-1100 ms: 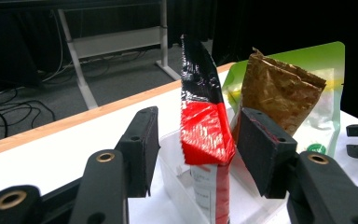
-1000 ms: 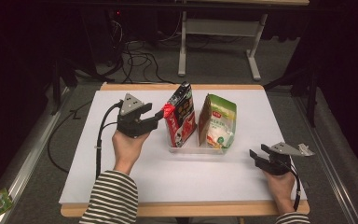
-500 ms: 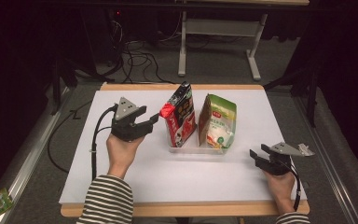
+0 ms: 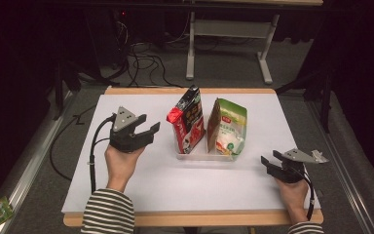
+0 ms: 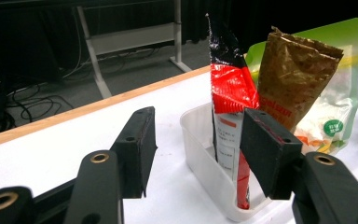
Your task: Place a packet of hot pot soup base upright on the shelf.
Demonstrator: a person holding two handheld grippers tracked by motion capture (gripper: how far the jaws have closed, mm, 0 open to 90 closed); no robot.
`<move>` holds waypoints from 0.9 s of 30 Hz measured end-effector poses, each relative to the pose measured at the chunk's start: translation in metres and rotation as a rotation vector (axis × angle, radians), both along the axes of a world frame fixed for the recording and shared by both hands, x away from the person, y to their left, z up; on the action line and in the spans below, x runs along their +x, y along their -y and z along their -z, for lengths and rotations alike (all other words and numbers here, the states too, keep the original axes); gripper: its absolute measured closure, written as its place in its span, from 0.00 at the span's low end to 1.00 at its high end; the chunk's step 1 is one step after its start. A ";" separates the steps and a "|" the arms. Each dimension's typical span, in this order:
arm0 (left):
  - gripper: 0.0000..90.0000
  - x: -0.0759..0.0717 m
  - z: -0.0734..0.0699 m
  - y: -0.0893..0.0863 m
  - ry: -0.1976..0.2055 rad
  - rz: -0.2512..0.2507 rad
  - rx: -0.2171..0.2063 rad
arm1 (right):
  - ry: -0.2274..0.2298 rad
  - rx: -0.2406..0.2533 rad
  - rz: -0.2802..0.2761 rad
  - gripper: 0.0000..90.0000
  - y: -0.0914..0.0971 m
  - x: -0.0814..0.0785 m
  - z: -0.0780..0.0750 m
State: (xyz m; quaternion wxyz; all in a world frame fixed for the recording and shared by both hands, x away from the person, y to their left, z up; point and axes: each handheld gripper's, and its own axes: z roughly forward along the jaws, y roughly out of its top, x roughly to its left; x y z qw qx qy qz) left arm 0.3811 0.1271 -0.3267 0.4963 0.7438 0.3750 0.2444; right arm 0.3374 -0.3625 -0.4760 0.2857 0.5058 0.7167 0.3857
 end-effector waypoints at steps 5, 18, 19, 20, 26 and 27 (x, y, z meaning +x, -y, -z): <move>0.51 -0.003 0.004 -0.004 -0.005 -0.007 0.003 | -0.001 0.013 0.004 0.47 0.000 -0.001 0.000; 0.50 -0.011 0.009 -0.015 -0.001 -0.025 -0.011 | 0.002 0.014 0.004 0.47 0.000 -0.001 0.000; 0.50 -0.011 0.010 -0.015 -0.003 -0.026 -0.013 | 0.003 0.014 0.004 0.47 0.000 -0.001 0.000; 0.50 -0.011 0.011 -0.016 -0.004 -0.027 -0.014 | 0.004 0.012 0.002 0.47 0.000 -0.001 0.000; 0.50 -0.015 0.016 -0.019 -0.007 -0.035 -0.016 | 0.006 0.011 0.003 0.47 0.001 -0.001 0.000; 0.50 -0.016 0.016 -0.020 -0.007 -0.036 -0.016 | 0.006 0.011 0.003 0.47 0.001 -0.001 0.000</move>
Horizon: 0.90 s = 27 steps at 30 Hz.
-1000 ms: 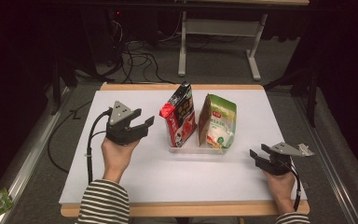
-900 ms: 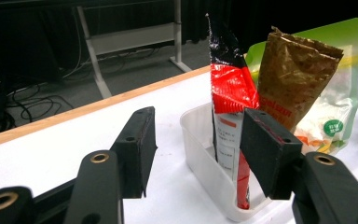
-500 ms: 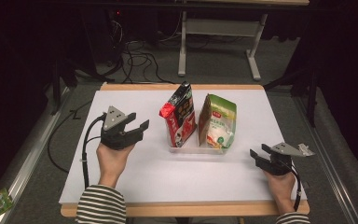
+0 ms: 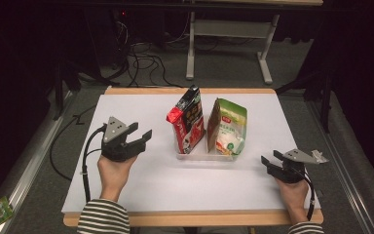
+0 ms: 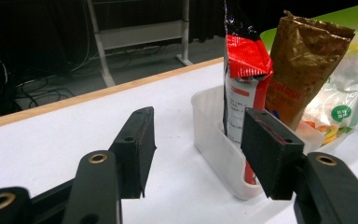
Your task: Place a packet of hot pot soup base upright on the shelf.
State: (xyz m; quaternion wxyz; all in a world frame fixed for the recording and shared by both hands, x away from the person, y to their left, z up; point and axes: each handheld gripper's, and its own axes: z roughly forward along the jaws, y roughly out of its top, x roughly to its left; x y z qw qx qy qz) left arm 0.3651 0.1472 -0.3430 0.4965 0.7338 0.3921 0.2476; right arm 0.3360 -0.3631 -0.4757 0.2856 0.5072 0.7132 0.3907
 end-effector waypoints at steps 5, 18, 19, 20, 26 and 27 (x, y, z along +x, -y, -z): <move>0.50 -0.003 0.004 -0.003 -0.006 -0.003 -0.002 | -0.001 0.000 -0.001 0.47 0.000 0.000 0.000; 0.50 -0.011 0.020 -0.012 -0.030 -0.024 -0.001 | 0.010 0.003 -0.004 0.47 0.001 0.001 0.000; 0.50 -0.011 0.022 -0.012 -0.033 -0.026 -0.003 | 0.007 -0.001 -0.002 0.47 0.001 0.000 0.000; 0.50 -0.012 0.023 -0.013 -0.036 -0.026 -0.003 | 0.002 0.000 0.000 0.47 0.000 0.000 0.000; 0.50 -0.015 0.035 -0.016 -0.055 -0.041 -0.002 | -0.003 0.001 0.001 0.47 0.000 0.000 0.000; 0.50 -0.015 0.037 -0.017 -0.058 -0.043 0.000 | -0.004 0.001 0.001 0.47 0.000 0.000 0.000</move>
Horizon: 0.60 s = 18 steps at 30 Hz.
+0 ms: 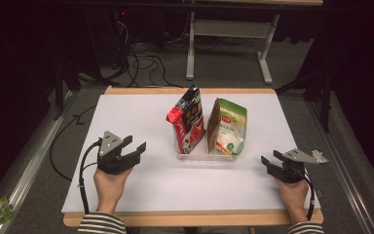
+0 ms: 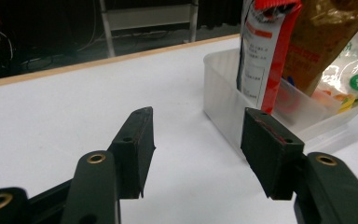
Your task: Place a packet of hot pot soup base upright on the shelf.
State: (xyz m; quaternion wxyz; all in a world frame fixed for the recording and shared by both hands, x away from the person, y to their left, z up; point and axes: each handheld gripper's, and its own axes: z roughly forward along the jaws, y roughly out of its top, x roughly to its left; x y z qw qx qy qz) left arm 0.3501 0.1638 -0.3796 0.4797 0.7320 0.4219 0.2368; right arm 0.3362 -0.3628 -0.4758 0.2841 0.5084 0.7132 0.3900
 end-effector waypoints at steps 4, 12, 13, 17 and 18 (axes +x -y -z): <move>0.50 -0.001 0.008 -0.003 -0.009 -0.010 0.000 | -0.001 -0.001 -0.001 0.47 0.000 0.000 0.000; 0.50 0.000 0.024 -0.006 -0.041 -0.027 0.001 | 0.000 -0.005 -0.002 0.47 0.000 0.001 0.000; 0.50 0.000 0.026 -0.006 -0.043 -0.029 -0.001 | 0.000 -0.006 -0.002 0.47 0.000 0.001 0.000; 0.50 0.001 0.032 -0.007 -0.059 -0.031 0.007 | 0.002 -0.006 -0.004 0.47 0.000 0.000 0.000; 0.50 0.001 0.034 -0.007 -0.062 -0.031 0.003 | 0.001 -0.004 -0.005 0.47 0.000 0.000 0.000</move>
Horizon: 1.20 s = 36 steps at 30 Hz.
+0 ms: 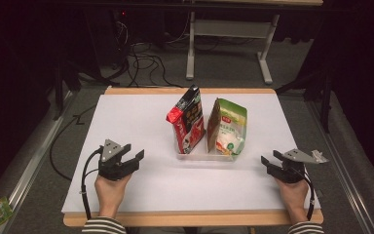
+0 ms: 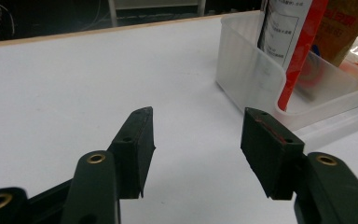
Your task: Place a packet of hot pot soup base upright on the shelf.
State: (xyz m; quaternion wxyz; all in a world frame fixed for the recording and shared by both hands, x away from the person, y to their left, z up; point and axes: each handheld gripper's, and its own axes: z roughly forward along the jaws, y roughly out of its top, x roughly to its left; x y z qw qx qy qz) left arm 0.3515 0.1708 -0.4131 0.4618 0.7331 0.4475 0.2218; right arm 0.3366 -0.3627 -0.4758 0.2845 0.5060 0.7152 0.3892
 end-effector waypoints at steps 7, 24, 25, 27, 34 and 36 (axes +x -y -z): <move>0.50 0.005 0.013 -0.001 -0.031 -0.013 -0.001 | -0.002 0.008 0.002 0.47 0.000 -0.001 0.000; 0.48 0.013 0.051 -0.001 -0.072 -0.071 0.052 | 0.005 0.000 -0.003 0.47 0.001 0.000 0.000; 0.47 0.014 0.054 0.001 -0.068 -0.080 0.059 | 0.006 0.000 -0.002 0.47 0.001 0.000 0.000; 0.47 0.014 0.057 0.001 -0.062 -0.088 0.065 | 0.005 0.002 -0.001 0.47 0.001 0.000 0.000; 0.46 0.017 0.068 0.000 -0.031 -0.140 0.066 | 0.006 0.003 0.000 0.47 0.001 0.000 0.000; 0.45 0.019 0.069 0.002 -0.028 -0.147 0.088 | 0.006 0.002 0.000 0.47 0.001 0.000 0.000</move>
